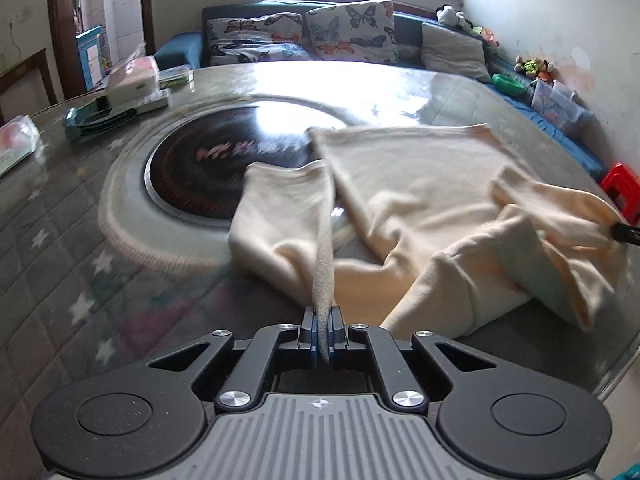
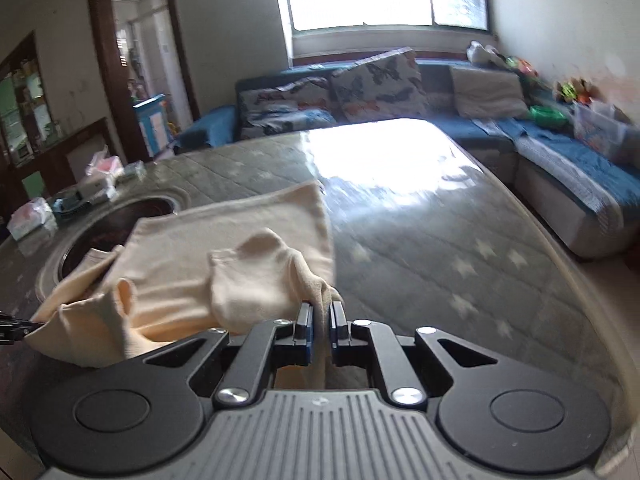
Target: Fold clothes
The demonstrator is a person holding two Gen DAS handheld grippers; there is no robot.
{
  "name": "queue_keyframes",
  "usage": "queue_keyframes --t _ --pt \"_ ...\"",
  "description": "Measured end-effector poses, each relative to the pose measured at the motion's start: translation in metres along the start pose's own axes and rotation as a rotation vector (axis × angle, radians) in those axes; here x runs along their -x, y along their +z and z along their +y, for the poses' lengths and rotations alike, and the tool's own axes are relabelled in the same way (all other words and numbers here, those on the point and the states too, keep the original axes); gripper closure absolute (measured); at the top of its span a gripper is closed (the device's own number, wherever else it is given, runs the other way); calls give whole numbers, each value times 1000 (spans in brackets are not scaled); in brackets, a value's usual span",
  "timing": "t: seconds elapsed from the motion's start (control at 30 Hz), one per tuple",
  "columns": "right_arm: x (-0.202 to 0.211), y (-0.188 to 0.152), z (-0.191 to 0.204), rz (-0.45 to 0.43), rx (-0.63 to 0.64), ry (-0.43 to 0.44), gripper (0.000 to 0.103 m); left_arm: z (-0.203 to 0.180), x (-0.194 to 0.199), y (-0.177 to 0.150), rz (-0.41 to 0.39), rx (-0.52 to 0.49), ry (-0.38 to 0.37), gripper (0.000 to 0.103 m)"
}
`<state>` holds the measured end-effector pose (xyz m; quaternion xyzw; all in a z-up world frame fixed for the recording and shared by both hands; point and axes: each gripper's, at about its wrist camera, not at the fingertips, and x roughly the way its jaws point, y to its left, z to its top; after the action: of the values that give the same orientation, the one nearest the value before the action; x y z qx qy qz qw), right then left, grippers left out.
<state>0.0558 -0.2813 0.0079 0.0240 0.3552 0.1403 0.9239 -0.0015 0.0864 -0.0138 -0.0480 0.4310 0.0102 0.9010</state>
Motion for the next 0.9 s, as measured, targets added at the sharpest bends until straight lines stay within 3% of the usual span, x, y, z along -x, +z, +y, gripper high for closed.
queue_keyframes --t 0.13,0.2,0.33,0.37,0.5,0.57,0.63,0.83,0.9 --pt "5 -22 -20 59 -57 -41 95 5 7 -8 -12 -11 7 97" --pt "11 -26 -24 60 -58 -42 85 5 11 -9 -20 -33 2 96" --pt "21 -18 -21 17 -13 -47 79 -9 28 -7 -86 -108 -9 93" --pt "20 -14 -20 6 5 -43 73 -12 32 -6 -106 -125 -18 91" --pt "4 4 -6 -10 72 1 62 -31 39 -2 -161 -191 -73 57" --pt "-9 10 0 4 93 19 62 -43 39 -1 -178 -226 -107 56" --pt "-25 17 5 24 111 36 62 -57 36 -1 -193 -267 -143 48" --pt "-61 23 15 112 157 86 65 -94 18 -5 -234 -423 -160 50" --pt "-62 22 18 117 170 92 87 -98 11 -5 -221 -440 -200 56"
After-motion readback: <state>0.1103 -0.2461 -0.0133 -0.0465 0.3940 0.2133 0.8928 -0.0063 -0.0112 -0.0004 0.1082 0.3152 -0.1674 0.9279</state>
